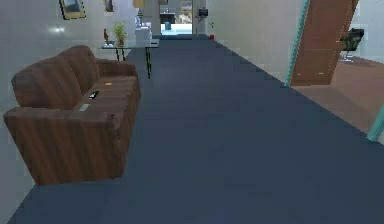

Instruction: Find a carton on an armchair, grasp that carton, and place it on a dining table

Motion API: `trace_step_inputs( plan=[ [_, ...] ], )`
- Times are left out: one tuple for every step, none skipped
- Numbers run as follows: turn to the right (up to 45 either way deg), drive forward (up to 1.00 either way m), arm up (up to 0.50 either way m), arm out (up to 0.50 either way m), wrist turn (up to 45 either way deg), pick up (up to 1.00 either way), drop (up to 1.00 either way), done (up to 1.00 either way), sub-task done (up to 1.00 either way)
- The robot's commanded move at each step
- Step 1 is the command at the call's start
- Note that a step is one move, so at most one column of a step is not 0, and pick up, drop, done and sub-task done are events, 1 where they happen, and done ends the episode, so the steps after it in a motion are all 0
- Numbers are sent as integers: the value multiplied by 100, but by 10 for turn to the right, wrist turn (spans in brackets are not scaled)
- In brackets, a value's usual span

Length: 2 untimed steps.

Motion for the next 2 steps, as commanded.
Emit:
trace_step_inputs(
  plan=[
    [0, 100, 0, 0, 0, 0, 0, 0, 0],
    [0, 100, 0, 0, 0, 0, 0, 0, 0]
  ],
)
